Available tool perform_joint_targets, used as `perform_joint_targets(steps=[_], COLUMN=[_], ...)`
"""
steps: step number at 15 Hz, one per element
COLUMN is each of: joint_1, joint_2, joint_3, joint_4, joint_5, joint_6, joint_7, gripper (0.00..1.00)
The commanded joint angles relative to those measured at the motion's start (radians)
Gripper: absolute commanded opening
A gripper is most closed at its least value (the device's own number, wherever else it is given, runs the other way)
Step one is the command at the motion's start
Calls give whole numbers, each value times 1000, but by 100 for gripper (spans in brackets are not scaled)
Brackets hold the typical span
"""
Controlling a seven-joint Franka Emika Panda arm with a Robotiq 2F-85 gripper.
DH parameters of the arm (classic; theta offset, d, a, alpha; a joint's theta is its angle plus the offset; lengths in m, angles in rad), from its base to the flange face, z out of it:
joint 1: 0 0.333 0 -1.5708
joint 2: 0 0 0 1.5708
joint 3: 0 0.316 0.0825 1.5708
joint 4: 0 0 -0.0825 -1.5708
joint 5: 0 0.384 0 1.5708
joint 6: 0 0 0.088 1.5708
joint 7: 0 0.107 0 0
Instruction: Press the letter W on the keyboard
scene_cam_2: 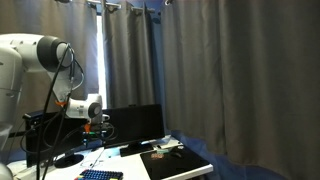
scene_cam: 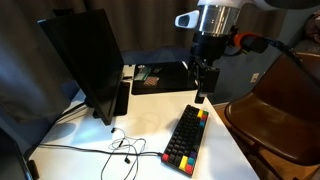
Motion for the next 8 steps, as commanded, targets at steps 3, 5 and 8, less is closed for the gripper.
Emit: perform_joint_targets(steps=[3, 5, 8], joint_1=[29, 40, 41], joint_2=[-160, -110, -132], joint_3=[-55, -66, -71], joint_4=[-116, -71, -91], joint_5=[48, 22, 23], joint_6=[0, -6, -6], joint_7=[49, 33, 41], gripper=[100, 100, 100])
